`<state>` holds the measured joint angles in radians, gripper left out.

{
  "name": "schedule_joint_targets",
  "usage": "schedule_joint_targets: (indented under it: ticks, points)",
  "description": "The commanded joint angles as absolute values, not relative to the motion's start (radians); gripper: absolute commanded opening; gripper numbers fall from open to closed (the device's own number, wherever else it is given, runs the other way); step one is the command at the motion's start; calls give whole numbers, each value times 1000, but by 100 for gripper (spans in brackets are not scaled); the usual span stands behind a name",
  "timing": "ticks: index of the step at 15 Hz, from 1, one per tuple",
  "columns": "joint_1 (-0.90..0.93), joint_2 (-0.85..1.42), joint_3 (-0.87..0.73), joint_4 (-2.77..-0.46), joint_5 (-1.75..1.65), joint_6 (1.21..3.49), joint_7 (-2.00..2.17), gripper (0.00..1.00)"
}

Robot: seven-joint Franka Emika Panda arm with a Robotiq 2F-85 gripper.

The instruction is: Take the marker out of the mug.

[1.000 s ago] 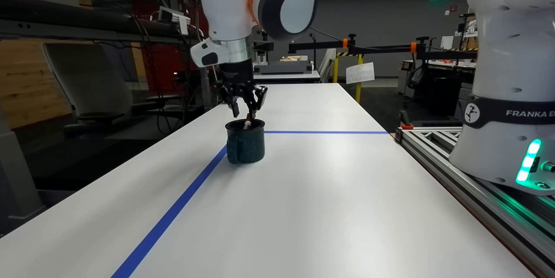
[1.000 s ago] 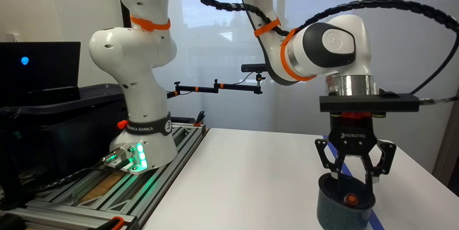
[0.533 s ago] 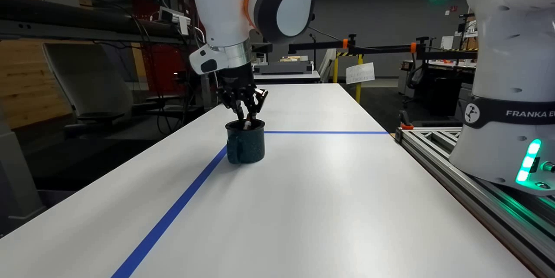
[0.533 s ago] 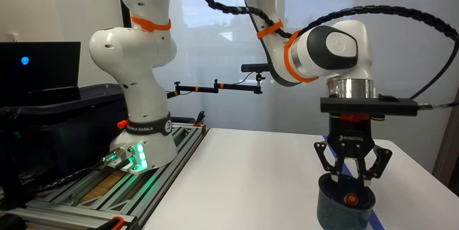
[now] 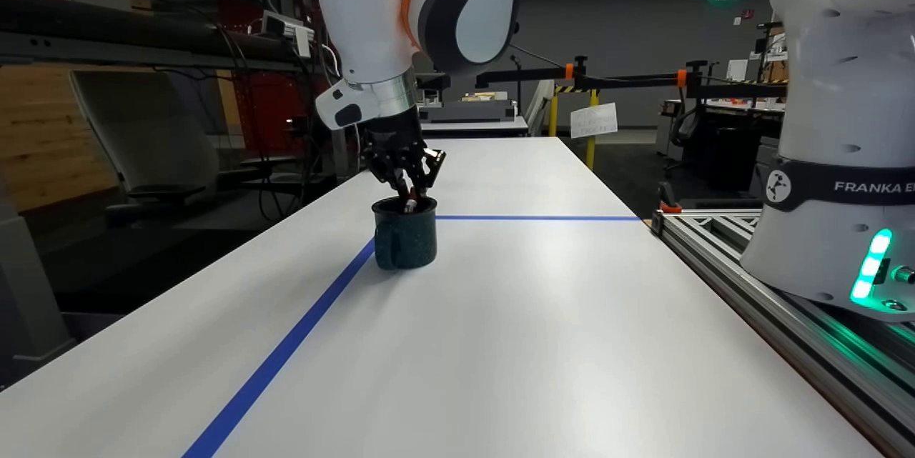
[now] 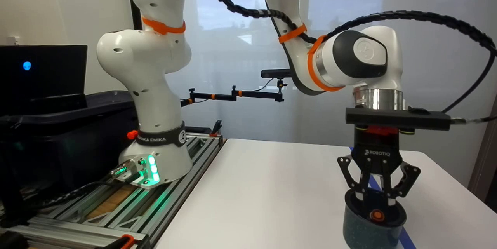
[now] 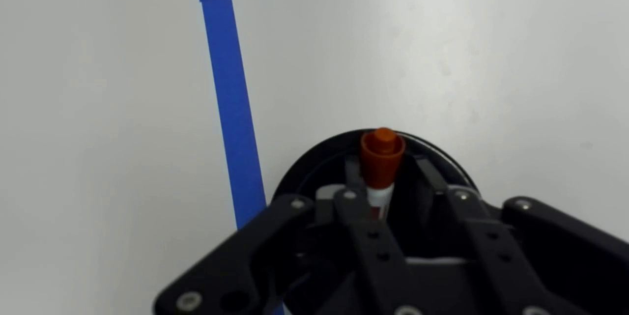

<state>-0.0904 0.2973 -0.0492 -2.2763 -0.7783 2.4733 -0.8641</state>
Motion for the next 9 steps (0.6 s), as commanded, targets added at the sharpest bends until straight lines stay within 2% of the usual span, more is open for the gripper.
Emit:
schedule_joint_targets:
  ticks: [1,3,9]
  points:
    - [-86,304,-47,-2268,-793,2464,-872,1]
    - [-85,267,-48,-2286,-804,2460,-871,5]
    - [-107,11,-76,-2446,-825,2422,-888,5]
